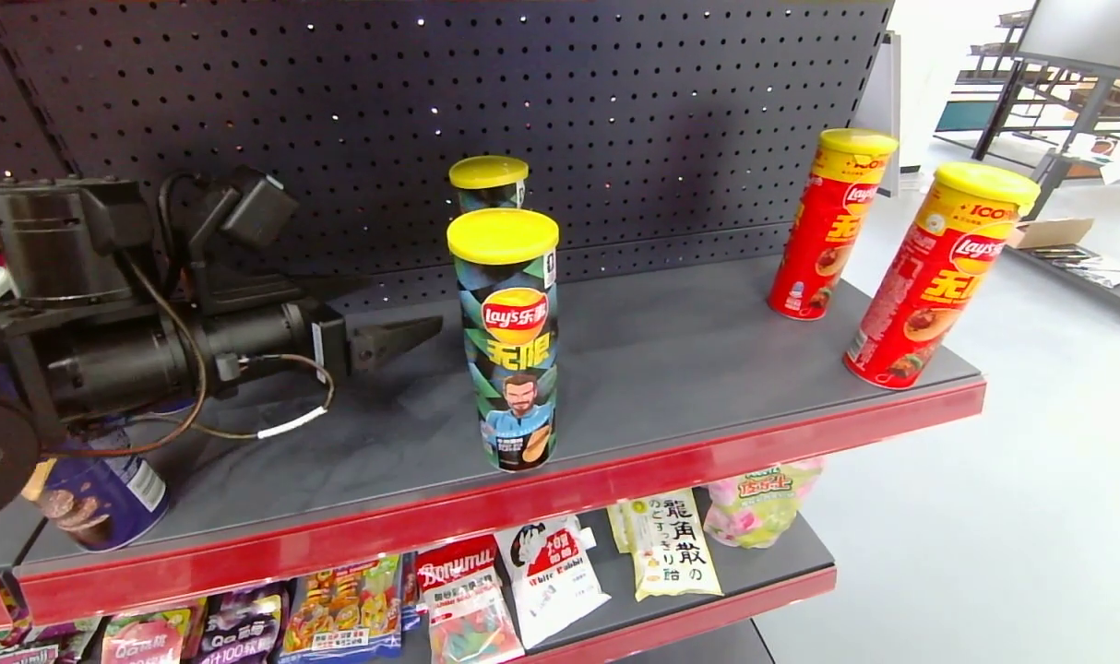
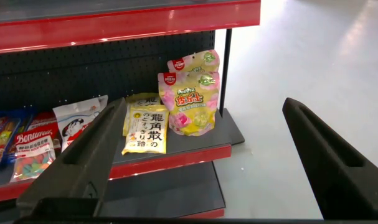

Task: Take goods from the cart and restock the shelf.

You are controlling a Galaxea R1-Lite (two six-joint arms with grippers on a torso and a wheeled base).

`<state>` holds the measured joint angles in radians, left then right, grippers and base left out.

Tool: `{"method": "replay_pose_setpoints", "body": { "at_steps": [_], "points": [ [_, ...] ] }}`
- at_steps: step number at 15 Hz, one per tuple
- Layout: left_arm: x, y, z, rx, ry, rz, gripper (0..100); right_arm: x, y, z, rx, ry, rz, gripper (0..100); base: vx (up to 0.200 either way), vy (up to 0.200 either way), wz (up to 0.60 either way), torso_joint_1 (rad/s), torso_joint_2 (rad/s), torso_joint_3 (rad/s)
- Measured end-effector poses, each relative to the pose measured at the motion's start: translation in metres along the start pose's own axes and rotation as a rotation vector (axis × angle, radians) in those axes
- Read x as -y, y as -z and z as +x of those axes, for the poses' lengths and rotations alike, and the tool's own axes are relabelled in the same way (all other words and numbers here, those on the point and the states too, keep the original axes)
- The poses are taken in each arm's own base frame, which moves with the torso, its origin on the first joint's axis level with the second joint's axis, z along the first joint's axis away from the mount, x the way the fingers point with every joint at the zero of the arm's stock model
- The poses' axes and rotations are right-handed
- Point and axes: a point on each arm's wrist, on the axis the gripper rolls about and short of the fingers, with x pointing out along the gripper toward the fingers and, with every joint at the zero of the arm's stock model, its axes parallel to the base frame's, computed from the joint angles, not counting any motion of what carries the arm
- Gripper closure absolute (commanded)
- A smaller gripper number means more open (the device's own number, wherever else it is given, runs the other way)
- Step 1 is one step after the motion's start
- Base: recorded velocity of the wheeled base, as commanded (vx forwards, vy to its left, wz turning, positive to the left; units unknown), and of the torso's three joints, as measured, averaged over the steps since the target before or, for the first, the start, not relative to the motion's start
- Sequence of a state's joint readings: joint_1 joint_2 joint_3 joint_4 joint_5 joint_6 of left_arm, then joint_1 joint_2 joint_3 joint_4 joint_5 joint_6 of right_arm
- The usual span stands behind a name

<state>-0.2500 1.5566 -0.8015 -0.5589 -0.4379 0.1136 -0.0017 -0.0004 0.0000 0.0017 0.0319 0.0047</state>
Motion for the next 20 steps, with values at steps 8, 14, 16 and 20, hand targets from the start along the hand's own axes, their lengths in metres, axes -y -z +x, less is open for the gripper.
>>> {"method": "replay_pose_setpoints", "body": {
  "at_steps": [8, 14, 16, 20],
  "points": [
    [0.050, 0.017, -0.101, -0.028, 0.012, -0.016, 0, 0.000, 0.000, 0.000, 0.000, 0.000, 0.000, 0, 0.000, 0.000, 0.00, 0.000, 0.00, 0.000],
    [0.105, 0.041, -0.220, -0.013, -0.135, -0.108, 0, 0.000, 0.000, 0.000, 0.000, 0.000, 0.000, 0, 0.000, 0.000, 0.00, 0.000, 0.00, 0.000],
    [0.116, 0.056, -0.244, 0.057, -0.247, -0.106, 0, 0.000, 0.000, 0.000, 0.000, 0.000, 0.000, 0, 0.000, 0.000, 0.00, 0.000, 0.00, 0.000],
    [0.129, 0.091, -0.267, 0.131, -0.330, -0.059, 0, 0.000, 0.000, 0.000, 0.000, 0.000, 0.000, 0, 0.000, 0.000, 0.00, 0.000, 0.00, 0.000]
  ]
}}
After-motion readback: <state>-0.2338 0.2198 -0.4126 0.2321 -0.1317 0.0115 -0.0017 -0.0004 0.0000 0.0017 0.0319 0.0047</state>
